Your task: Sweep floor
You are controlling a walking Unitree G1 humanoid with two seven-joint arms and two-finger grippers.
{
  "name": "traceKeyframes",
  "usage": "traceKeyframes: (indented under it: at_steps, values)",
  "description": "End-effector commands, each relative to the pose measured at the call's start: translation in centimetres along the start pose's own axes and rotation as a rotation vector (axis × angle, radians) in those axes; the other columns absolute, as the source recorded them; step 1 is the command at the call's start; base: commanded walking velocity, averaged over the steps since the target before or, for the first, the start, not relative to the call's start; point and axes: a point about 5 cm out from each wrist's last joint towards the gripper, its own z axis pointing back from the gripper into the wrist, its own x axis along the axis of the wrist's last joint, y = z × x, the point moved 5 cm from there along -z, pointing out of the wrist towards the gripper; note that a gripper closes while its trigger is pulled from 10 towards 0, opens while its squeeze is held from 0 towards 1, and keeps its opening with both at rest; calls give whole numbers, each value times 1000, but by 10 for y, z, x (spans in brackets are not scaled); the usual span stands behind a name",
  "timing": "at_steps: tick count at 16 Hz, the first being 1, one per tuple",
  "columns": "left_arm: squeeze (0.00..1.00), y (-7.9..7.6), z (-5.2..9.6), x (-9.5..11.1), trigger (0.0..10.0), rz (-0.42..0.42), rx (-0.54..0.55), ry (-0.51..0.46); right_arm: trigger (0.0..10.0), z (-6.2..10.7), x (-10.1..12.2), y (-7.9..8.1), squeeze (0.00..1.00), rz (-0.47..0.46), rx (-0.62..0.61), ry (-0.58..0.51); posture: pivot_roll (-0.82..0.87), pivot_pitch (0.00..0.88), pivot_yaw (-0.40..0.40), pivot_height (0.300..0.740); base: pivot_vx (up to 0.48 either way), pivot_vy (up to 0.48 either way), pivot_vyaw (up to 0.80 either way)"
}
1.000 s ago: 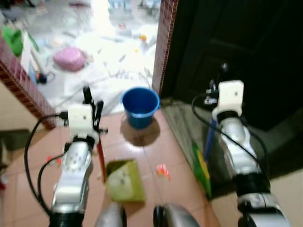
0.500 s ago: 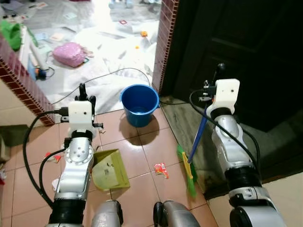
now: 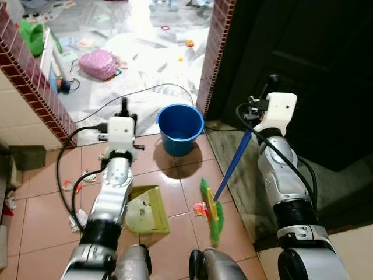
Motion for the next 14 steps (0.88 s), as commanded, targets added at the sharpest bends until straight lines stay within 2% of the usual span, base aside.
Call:
traceKeyframes:
  at_steps: [1, 4, 6, 7, 11, 12, 13, 14]
  values:
    - [0, -19, 3, -15, 10000, 18, -68, 64, 10000, -4, 8, -4, 0, -79, -16, -6, -49, 139, -51, 740, 0, 0, 0]
    - [0, -32, 3, -20, 10000, 33, -111, 78, 10000, -9, 16, 0, 0, -219, -18, -2, -56, 141, -50, 740, 0, 0, 0]
    - [0, -34, 2, -21, 10000, 34, -116, 81, 10000, -12, 24, 4, 0, -265, -7, -11, -56, 140, -52, 740, 0, 0, 0]
    - [0, -35, 2, -25, 10000, 60, -119, 100, 10000, -14, 29, 11, 0, -315, 15, -13, -54, 139, -53, 740, 0, 0, 0]
    - [0, -37, 1, -28, 10000, 64, -129, 113, 10000, -17, 41, 22, 0, -378, 64, -17, -53, 139, -55, 740, 0, 0, 0]
    - [0, -38, 1, -29, 10000, 64, -132, 115, 10000, -17, 43, 24, 0, -391, 78, -14, -53, 139, -55, 740, 0, 0, 0]
    - [0, -38, 0, -29, 10000, 64, -132, 116, 10000, -17, 49, 26, 0, -362, 105, -32, -58, 140, -56, 740, 0, 0, 0]
    - [0, -33, -2, -25, 10000, 72, -115, 102, 10000, -16, 65, 32, 0, -262, 157, -100, -59, 142, -57, 740, 0, 0, 0]
